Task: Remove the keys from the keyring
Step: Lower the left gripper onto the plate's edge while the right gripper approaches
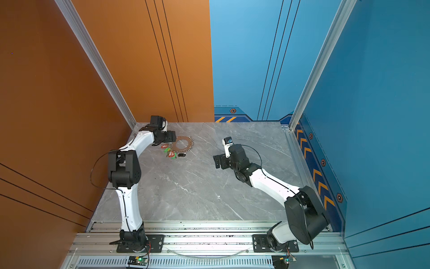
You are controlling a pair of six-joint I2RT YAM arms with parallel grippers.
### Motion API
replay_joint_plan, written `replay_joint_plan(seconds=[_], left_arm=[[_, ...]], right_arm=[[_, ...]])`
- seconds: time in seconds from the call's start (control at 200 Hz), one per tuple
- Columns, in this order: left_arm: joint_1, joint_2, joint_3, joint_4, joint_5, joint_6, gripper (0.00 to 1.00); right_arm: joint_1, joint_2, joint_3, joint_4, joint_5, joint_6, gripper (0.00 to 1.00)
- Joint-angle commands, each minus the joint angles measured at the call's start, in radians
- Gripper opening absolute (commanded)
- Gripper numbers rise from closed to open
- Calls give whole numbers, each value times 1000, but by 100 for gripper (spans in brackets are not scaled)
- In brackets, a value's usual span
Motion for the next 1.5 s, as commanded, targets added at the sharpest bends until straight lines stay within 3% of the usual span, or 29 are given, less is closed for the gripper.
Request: replay_joint_plan(seconds=[0.0, 0.055, 0.255, 0.576, 0.921, 1.031, 1.216, 1.497], left_arm=[[3, 75, 117, -151, -21, -70, 85], [5, 119, 172, -185, -35, -91, 80], [-28, 213, 301, -267, -113, -137, 77], [-43, 297, 403, -367, -152, -188, 66], [-49, 285, 346, -378, -155, -231, 64], [-52, 267, 295, -383, -141, -242, 57], [-66, 254, 264, -450, -161, -242, 59], [-103, 132, 62, -445, -114, -274, 58]], right_arm=[[40, 46, 57, -33, 54, 39, 98], [55, 67, 73, -37, 62, 43, 98], [99, 128, 124, -40, 69, 38, 97], [101, 146, 149, -49, 62, 26, 97], [89, 129, 134, -66, 60, 20, 97], [83, 117, 116, -57, 63, 33, 97], [75, 94, 91, -50, 68, 41, 97], [77, 76, 47, -31, 91, 89, 96]])
